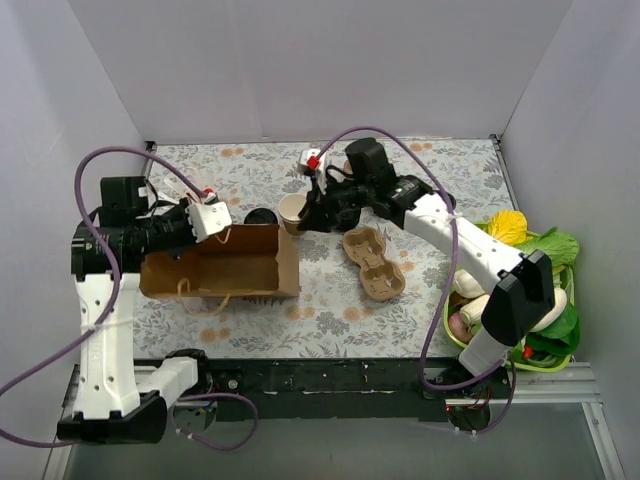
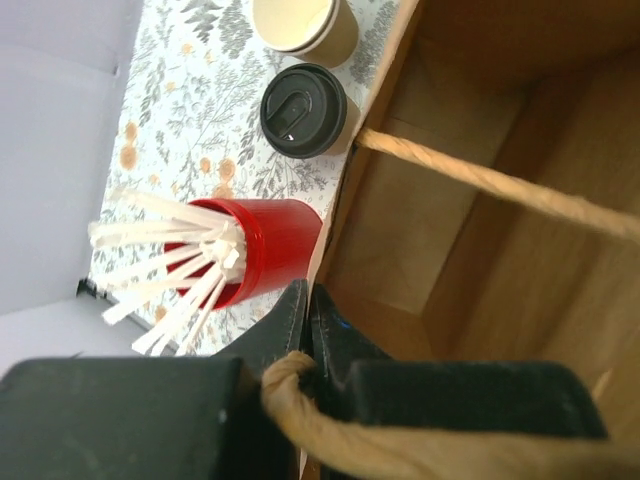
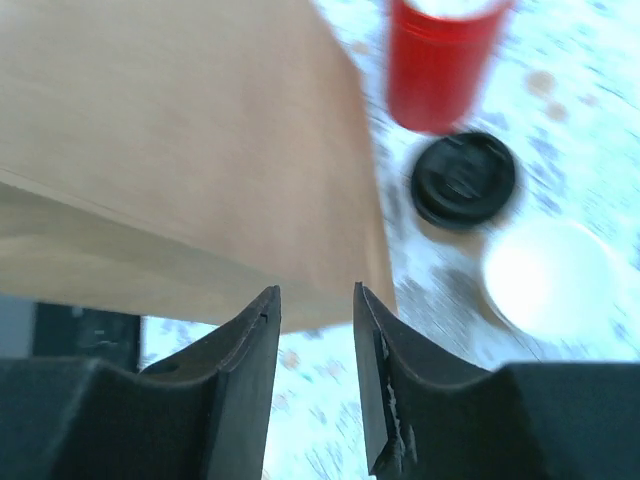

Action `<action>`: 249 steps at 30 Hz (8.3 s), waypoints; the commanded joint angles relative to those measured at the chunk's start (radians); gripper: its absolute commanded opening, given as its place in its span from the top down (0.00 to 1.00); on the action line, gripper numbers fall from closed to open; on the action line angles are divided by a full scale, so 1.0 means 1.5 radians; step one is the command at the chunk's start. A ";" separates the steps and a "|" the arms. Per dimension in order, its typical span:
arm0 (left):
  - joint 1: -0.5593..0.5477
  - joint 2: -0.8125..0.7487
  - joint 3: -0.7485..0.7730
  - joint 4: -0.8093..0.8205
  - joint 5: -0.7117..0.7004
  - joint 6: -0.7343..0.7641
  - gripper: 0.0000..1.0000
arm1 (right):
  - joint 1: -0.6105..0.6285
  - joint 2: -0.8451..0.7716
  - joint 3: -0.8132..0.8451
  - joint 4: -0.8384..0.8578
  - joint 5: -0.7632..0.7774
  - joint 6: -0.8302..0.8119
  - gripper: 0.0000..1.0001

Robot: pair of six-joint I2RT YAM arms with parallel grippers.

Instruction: Pack the takeout coffee

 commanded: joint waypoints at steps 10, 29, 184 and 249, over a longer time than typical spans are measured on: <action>-0.002 -0.175 -0.059 0.041 -0.050 -0.266 1.00 | -0.169 -0.151 -0.246 -0.194 0.390 -0.072 0.64; -0.002 -0.217 -0.177 0.142 0.014 -0.536 1.00 | -0.169 -0.097 -0.310 -0.157 0.358 0.043 0.60; 0.032 -0.029 -0.044 0.175 0.124 -0.492 0.37 | -0.104 -0.202 0.154 -0.166 0.121 -0.037 0.99; 0.031 0.064 0.031 0.261 0.273 -0.548 1.00 | 0.148 -0.044 0.242 -0.093 0.047 -0.316 0.99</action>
